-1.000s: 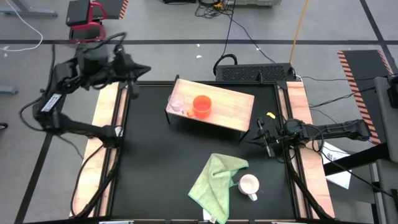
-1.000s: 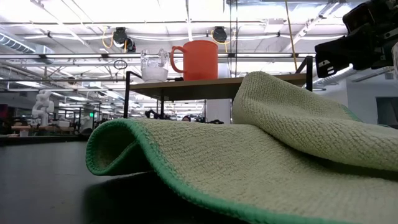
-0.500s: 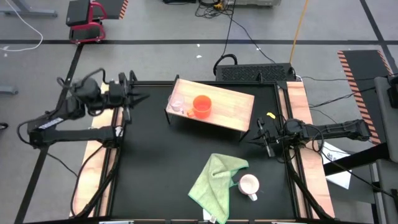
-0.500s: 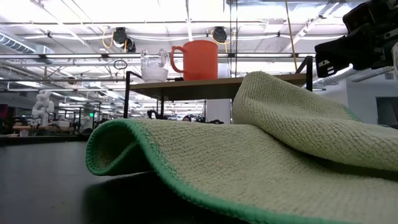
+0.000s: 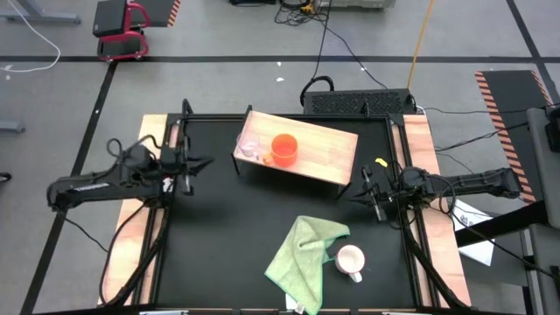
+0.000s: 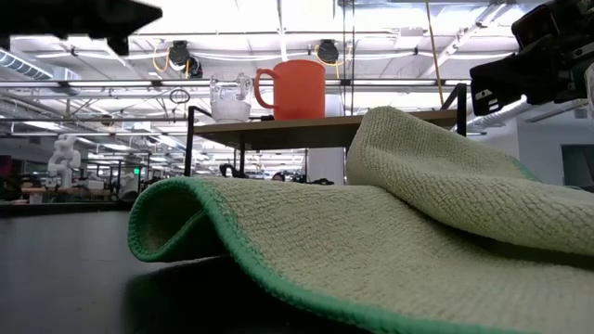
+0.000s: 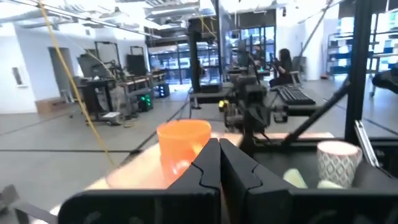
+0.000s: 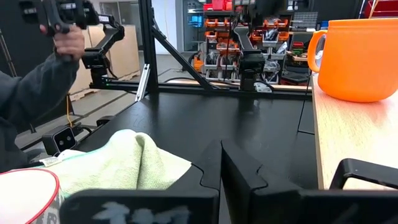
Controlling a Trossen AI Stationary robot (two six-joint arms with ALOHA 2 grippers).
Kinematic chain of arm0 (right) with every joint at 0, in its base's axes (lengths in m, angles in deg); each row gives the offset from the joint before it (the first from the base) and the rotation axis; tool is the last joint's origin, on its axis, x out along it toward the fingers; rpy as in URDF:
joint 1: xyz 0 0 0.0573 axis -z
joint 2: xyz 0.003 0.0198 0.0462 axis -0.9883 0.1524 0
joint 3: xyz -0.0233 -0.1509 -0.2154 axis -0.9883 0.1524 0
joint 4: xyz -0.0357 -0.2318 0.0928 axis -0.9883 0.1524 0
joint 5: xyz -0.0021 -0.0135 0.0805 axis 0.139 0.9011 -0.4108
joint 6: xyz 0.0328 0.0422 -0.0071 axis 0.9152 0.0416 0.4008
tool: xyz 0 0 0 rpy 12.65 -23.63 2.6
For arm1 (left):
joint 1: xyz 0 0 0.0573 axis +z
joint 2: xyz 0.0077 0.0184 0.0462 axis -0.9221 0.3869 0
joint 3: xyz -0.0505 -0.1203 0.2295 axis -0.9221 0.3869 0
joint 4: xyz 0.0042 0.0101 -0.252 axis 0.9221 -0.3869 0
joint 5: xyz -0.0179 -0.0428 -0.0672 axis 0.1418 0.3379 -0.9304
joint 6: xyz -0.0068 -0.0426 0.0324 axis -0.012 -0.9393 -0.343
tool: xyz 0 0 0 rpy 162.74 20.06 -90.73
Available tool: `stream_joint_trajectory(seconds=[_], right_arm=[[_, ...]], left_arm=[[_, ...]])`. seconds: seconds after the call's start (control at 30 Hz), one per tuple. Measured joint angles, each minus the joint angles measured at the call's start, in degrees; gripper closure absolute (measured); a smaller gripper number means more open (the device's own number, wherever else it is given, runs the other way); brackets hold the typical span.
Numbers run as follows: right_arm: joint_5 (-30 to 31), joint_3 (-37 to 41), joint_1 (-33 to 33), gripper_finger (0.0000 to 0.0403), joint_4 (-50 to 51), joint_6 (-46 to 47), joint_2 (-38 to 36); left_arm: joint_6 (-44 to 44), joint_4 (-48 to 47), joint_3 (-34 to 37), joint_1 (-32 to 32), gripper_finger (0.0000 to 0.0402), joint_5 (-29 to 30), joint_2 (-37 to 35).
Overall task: Stack small to large cups/mugs on shelf
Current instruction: Put the orange mug on the shelf
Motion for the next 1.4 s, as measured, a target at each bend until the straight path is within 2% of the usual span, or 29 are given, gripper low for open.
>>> stream_joint_trajectory(seconds=[0.2,0.4,0.63,1.2,1.4], right_arm=[[0.0,0.0,0.0,0.0403,0.2,-0.7,0.0],[0.0,0.0,0.0,0.0403,0.9,-3.6,1.3],[0.0,0.0,0.0,0.0403,0.3,-4.8,2.0],[0.0,0.0,0.0,0.0403,0.2,-5.6,2.0],[0.0,0.0,0.0,0.0403,-5.8,-4.1,2.0]], left_arm=[[0.3,4.0,6.5,-2.2,0.0401,-2.1,-0.1],[4.5,5.0,11.5,-4.2,0.0401,-2.2,-0.1],[4.7,8.0,15.7,-4.5,0.0401,-2.2,-0.1],[5.0,8.0,16.9,-4.5,0.0398,-2.2,-0.1],[4.9,8.0,16.9,-4.5,0.0397,-2.3,0.0]])
